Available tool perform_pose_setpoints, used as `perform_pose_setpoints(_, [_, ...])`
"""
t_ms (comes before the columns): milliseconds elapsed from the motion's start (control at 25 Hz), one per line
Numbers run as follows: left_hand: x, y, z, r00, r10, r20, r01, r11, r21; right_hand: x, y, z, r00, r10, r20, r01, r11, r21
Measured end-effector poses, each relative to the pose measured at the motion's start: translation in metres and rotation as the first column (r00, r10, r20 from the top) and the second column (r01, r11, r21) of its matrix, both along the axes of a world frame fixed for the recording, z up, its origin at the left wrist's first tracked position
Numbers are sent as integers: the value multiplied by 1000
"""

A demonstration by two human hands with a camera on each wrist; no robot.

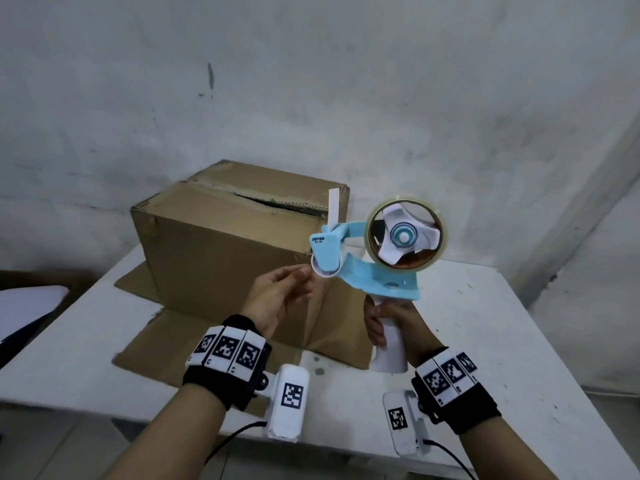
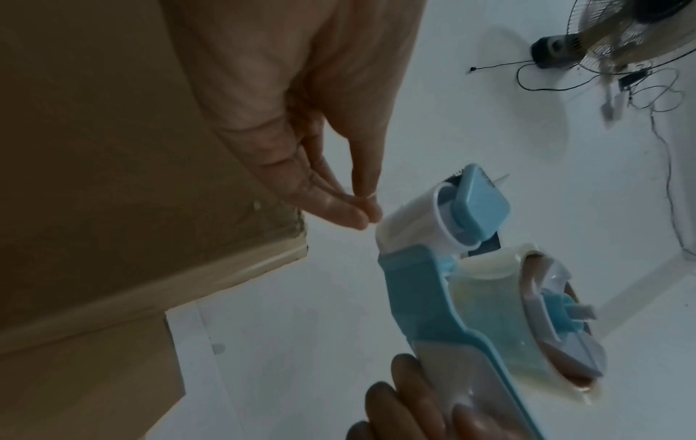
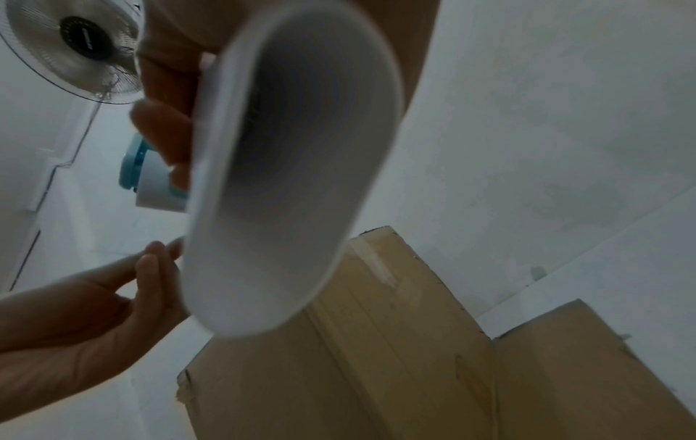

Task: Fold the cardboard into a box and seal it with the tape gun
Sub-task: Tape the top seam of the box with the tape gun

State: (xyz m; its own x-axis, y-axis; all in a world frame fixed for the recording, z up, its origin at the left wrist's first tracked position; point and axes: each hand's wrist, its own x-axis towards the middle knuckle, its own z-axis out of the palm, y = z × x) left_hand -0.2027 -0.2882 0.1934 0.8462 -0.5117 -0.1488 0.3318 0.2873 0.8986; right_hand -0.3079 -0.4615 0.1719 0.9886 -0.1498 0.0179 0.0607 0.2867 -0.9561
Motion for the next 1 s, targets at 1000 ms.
perform_pose_setpoints(1000, [139, -52, 109, 949, -236, 207, 131, 897, 421, 89, -7, 64, 925, -337, 174, 362, 922, -140])
